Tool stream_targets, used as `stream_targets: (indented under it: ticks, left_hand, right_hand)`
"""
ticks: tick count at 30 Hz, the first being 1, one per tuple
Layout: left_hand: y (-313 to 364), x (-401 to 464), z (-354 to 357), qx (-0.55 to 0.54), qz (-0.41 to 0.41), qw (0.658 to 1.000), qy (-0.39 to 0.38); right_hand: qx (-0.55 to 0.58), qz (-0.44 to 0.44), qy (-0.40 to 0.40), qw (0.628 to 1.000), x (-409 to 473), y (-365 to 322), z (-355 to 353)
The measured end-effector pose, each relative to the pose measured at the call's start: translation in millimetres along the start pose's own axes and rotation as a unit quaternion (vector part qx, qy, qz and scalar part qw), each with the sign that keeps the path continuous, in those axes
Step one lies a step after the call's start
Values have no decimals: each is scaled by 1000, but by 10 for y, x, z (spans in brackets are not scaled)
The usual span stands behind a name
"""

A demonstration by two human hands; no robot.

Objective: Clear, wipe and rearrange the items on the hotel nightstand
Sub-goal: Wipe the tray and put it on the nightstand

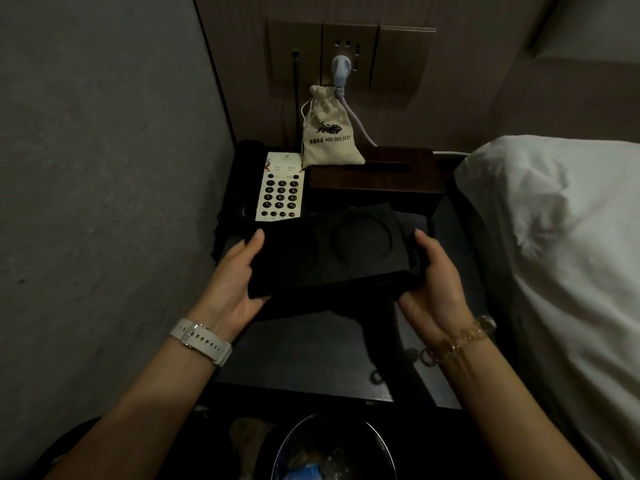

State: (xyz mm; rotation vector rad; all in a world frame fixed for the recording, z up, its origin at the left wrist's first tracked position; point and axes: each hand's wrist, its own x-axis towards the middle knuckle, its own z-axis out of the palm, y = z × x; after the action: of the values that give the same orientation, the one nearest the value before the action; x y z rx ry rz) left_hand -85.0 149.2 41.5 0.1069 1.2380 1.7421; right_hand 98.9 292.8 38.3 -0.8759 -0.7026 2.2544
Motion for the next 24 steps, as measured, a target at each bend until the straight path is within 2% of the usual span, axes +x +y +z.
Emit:
stream_targets:
  ticks: [3, 8, 12, 19, 24]
  left_hand:
    - [-24, 1, 26, 1, -3, 1000, -12]
    - [-129, -50, 156, -33, -37, 998, -48]
    - [-168, -79, 265, -38, -33, 997, -54]
    - [-230, -48, 412, -22, -17, 998, -62]
    - [-111, 24, 425, 8, 27, 999, -22]
  right_hand:
    - [122, 58, -92, 987, -143, -28, 30]
    - [138, 89, -101, 981, -251, 56, 106]
    - [177, 126, -111, 970, -273, 159, 152]
    - [141, 179, -89, 970, -281, 439, 184]
    - [86, 183, -86, 976, -260, 370, 204]
